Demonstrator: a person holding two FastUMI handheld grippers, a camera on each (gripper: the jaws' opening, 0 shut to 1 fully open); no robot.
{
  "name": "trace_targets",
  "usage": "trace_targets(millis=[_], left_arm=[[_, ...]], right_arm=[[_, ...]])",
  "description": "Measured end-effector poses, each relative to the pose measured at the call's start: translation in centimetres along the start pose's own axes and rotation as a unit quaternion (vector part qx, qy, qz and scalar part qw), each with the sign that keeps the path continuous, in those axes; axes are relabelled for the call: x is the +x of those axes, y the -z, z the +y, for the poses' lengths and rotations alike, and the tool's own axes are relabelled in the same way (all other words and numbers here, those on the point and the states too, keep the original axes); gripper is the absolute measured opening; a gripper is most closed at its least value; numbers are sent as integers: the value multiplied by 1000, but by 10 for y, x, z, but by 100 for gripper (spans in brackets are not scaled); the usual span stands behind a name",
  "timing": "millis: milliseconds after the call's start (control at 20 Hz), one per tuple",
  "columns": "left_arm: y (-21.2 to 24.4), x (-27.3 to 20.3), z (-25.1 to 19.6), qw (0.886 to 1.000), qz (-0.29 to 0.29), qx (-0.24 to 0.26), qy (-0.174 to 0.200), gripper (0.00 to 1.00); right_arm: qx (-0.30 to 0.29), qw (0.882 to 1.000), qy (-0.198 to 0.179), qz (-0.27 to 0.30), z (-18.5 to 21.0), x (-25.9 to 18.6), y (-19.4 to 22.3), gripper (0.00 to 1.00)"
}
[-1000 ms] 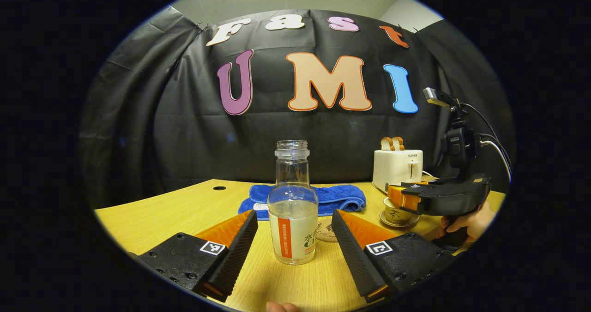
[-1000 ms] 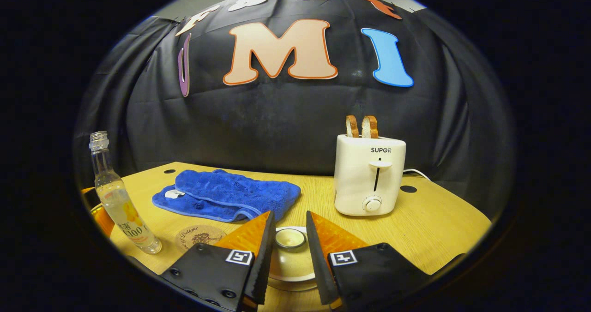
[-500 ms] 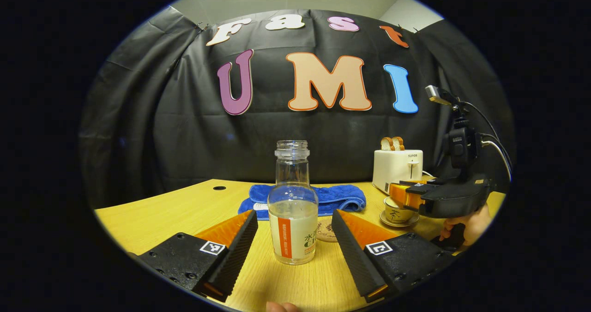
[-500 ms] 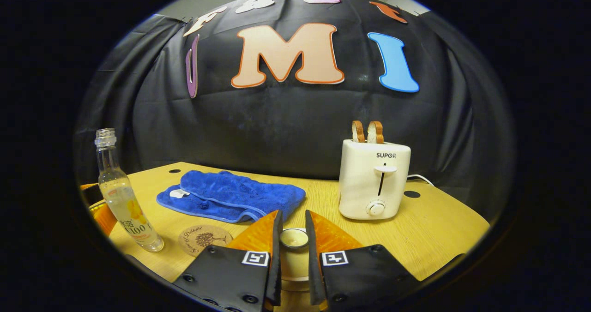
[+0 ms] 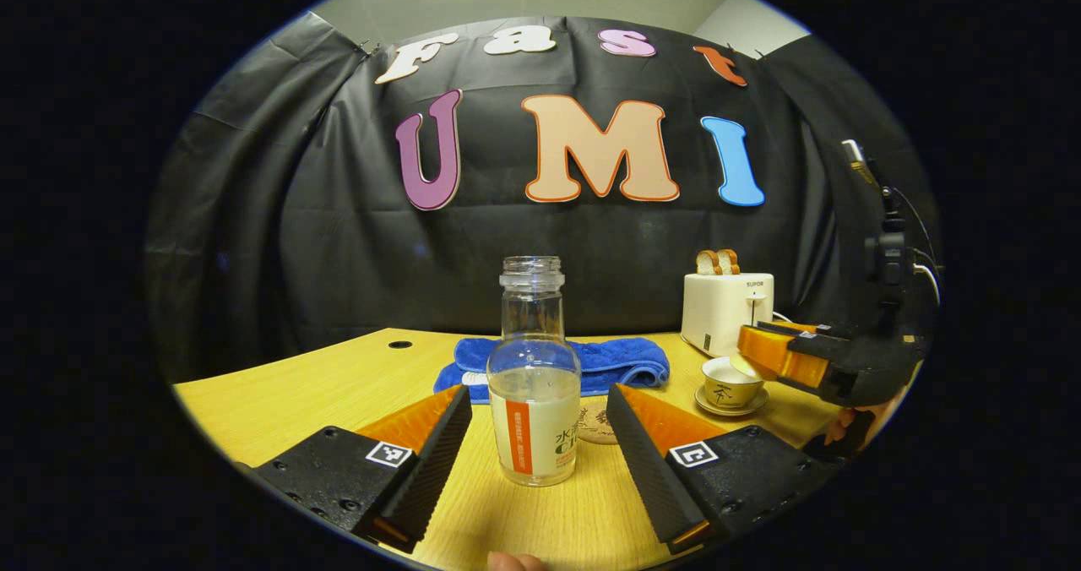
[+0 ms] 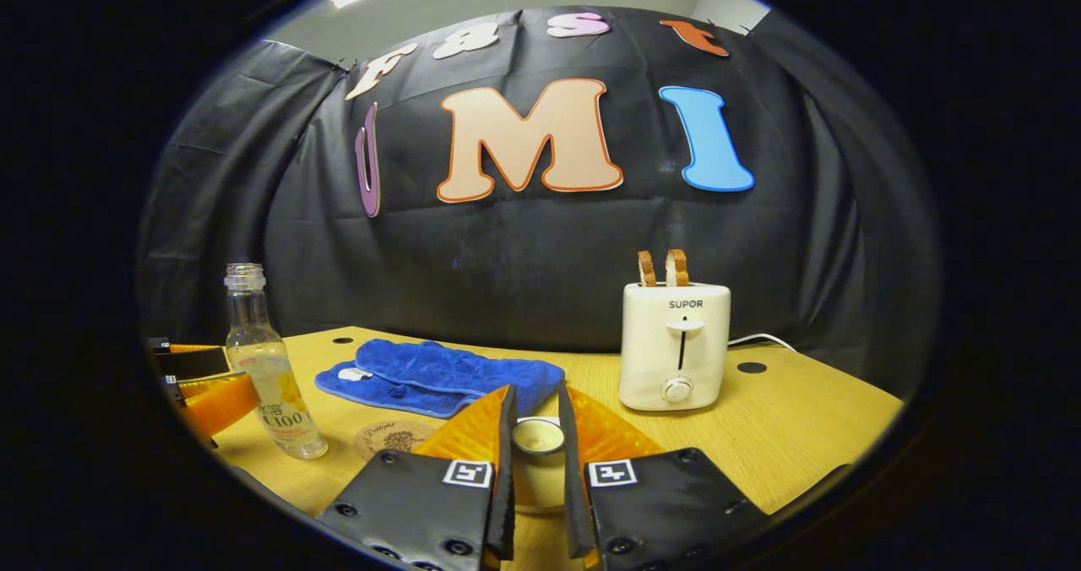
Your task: Open the teacup lid with one hand, grasp the water bottle and pour water into the teacup with the other hand; after pouring, place the water bottle on the coaster and then close the teacup lid.
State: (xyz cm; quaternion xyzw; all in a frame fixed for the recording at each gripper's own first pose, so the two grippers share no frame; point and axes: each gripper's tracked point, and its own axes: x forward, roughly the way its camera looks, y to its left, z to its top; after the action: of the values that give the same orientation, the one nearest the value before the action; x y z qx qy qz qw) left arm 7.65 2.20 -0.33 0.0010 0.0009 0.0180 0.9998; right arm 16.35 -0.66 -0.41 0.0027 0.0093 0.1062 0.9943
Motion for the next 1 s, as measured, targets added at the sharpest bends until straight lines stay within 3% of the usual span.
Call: trace_targets(millis=[450,600,750,850,1000], left_arm=[[2,35,0,1000,-1,1,-1,94],[4,52,7,1000,1,2,-14,94],[3,68,4,1000,2,5,-1,94],[3,76,0,1000,2,12,14,75],[4,83,1,1000,2,27,13,72]], right_arm=[[1,1000,-30,-1,-4,-77,-3,27],[2,1000,-30,-1,-10,-93,-4,27],[2,1000,-29,-1,-15,-101,-4,27],[2,1000,-26,-1,-17,-101,-4,27],[2,1000,-25,0,-18,-102,-4,27]])
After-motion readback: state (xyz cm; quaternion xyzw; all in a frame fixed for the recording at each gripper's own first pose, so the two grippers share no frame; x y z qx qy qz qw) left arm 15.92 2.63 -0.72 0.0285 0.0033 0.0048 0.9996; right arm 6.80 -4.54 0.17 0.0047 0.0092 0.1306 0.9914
